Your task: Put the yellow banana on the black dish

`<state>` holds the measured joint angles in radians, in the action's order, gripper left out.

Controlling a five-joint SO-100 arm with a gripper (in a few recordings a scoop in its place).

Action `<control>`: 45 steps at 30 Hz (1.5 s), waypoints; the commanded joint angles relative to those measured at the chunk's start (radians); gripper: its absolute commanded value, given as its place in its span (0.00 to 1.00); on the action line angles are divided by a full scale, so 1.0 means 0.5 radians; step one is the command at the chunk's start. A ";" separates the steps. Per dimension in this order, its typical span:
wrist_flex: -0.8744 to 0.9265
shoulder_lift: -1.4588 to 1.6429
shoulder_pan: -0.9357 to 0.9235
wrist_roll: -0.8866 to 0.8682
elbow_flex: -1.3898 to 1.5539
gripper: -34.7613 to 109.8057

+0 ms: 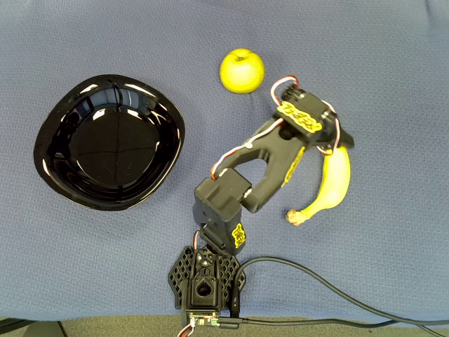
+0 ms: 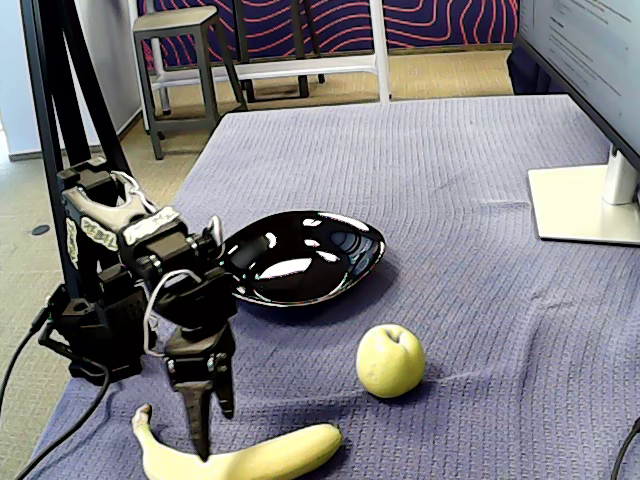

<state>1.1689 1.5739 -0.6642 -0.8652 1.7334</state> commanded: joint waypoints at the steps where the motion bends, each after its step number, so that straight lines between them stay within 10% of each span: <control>1: 0.107 -0.006 -0.052 -0.015 -0.172 0.49; 45: 0.031 -0.650 -0.341 0.393 -0.589 0.40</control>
<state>1.2072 1.2241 -0.8237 -0.6811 1.4527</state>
